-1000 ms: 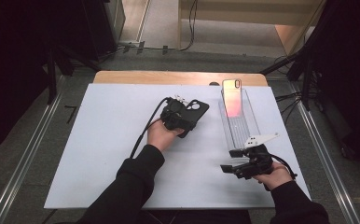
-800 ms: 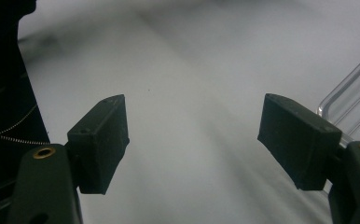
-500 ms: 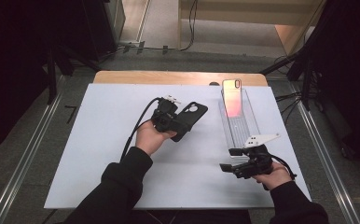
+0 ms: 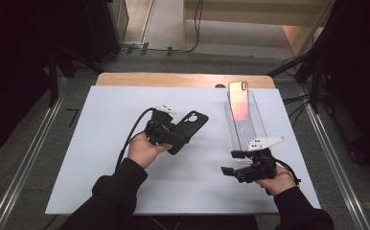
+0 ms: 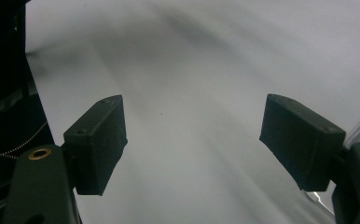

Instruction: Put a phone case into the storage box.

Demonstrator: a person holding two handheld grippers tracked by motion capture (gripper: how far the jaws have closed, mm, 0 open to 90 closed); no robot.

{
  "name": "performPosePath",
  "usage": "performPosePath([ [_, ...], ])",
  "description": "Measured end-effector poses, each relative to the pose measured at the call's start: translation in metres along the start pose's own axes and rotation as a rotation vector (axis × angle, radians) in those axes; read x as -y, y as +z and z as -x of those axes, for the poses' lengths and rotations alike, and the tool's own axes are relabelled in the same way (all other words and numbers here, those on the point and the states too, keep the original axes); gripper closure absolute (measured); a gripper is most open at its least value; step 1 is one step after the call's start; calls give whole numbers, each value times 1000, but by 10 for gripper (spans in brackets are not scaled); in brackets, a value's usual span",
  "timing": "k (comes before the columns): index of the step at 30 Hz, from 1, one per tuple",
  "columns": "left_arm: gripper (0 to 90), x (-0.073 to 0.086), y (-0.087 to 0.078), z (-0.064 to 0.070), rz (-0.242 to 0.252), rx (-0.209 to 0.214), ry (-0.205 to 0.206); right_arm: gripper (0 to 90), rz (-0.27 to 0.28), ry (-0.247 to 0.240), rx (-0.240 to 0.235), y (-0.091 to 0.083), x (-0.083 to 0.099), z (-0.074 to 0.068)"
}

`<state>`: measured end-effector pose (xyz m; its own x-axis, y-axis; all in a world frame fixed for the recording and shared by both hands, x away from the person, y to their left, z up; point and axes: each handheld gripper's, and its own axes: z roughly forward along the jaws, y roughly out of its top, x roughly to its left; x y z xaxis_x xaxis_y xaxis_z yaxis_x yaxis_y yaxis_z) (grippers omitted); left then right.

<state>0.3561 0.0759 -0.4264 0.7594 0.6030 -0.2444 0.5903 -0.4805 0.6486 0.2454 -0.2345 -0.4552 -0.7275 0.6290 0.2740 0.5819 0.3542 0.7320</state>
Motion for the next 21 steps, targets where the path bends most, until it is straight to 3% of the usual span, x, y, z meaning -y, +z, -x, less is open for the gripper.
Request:
performPosePath([
  [5,170,13,-9,0,12,0,-14,197,6,36,-7,1,-9,0],
  [13,169,28,-19,1,42,5,-47,195,11,16,0,8,-21,-8],
  [21,169,40,-20,8,99,4,-83,197,26,96,-24,12,-37,-9],
])
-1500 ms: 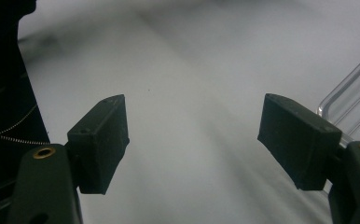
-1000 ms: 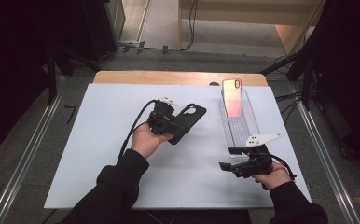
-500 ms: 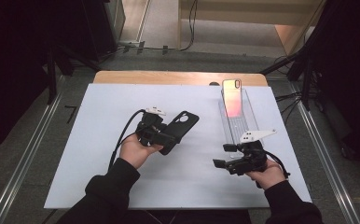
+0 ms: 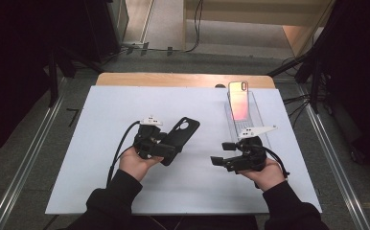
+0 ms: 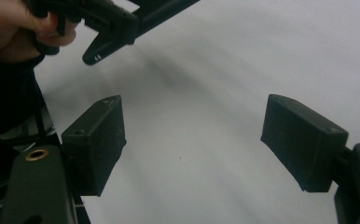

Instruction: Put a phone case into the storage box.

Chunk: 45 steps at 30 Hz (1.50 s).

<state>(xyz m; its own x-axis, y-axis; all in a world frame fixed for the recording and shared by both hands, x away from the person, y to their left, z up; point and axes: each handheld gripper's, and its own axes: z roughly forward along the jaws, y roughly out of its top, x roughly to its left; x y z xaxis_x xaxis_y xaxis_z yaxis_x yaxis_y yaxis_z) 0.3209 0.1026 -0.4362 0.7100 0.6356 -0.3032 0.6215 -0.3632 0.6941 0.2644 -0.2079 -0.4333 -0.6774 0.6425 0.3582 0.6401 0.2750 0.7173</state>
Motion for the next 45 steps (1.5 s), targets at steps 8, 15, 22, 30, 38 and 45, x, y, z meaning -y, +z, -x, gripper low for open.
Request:
performPosePath([
  [8,167,14,5,6,48,-22,-21,200,24,45,-5,11,-15,-5],
  [15,167,27,9,10,115,-54,-44,218,23,76,-6,19,-29,-7],
  [22,165,35,8,14,174,-89,-34,218,14,105,-1,25,-35,-4],
  [30,165,41,9,22,220,-118,-18,218,11,117,20,26,-46,-3],
  [38,164,50,11,31,273,-159,22,218,26,147,7,30,-56,0],
  [45,164,56,15,42,326,-183,93,218,33,144,-5,36,-63,0],
])
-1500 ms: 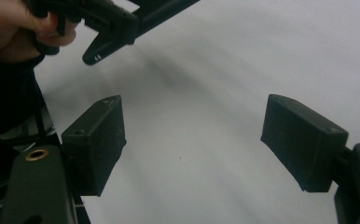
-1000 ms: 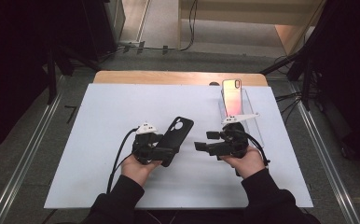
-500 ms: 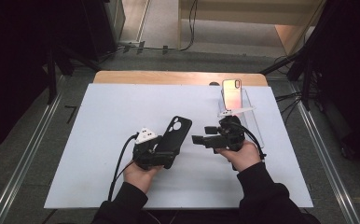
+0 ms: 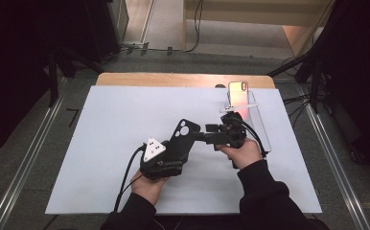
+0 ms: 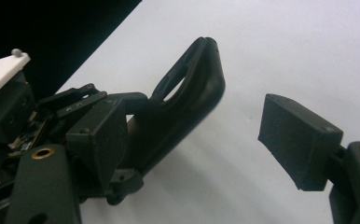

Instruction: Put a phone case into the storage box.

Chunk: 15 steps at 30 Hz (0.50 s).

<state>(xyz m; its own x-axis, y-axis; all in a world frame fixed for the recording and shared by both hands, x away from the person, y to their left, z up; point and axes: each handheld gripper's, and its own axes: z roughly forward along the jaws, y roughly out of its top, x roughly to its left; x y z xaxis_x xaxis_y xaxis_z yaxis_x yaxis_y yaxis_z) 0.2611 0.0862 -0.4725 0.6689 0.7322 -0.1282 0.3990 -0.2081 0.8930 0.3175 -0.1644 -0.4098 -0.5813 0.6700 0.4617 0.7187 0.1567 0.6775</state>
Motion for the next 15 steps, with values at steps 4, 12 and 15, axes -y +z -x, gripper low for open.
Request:
performPosePath([
  [4,164,0,-1,4,26,-4,39,218,3,-4,-7,4,-2,-2],
  [12,161,0,-3,7,56,-12,24,313,11,35,-64,12,-9,-1],
  [15,160,0,-4,8,66,-10,22,428,9,86,-95,16,-10,1],
])
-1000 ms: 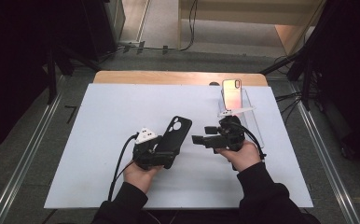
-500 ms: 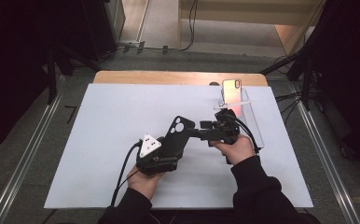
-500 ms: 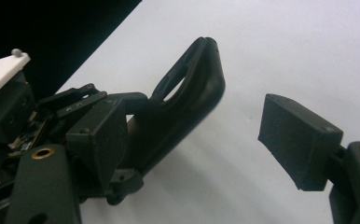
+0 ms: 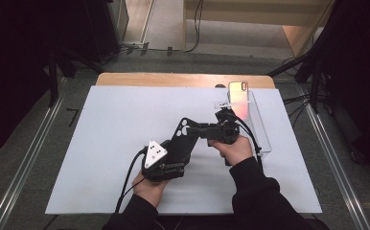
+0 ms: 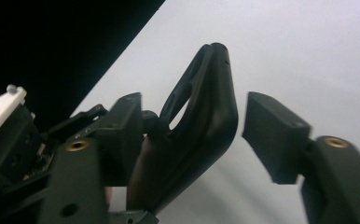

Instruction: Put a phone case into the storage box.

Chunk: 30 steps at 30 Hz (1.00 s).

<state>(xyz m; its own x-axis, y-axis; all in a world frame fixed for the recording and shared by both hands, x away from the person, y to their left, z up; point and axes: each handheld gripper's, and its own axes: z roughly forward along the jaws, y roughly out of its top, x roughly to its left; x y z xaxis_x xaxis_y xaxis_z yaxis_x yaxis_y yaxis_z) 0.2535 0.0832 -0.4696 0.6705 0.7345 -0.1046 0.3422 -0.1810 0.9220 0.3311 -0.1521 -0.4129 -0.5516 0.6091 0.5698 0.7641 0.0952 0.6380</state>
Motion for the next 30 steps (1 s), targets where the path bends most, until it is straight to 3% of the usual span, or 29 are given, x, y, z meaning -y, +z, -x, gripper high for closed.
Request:
performPosePath([
  [4,158,0,0,1,7,2,1,637,0,59,-36,0,-1,2],
  [9,153,-1,1,2,20,26,-7,742,-25,139,-101,-5,-4,6],
  [19,134,-7,-1,3,34,67,-13,769,12,106,-130,-15,-5,-7],
  [26,128,-14,4,6,-69,68,-14,771,-14,77,-121,-16,-6,-11],
  [30,129,-17,3,2,-108,109,-38,770,-19,50,-91,-17,-6,-11],
])
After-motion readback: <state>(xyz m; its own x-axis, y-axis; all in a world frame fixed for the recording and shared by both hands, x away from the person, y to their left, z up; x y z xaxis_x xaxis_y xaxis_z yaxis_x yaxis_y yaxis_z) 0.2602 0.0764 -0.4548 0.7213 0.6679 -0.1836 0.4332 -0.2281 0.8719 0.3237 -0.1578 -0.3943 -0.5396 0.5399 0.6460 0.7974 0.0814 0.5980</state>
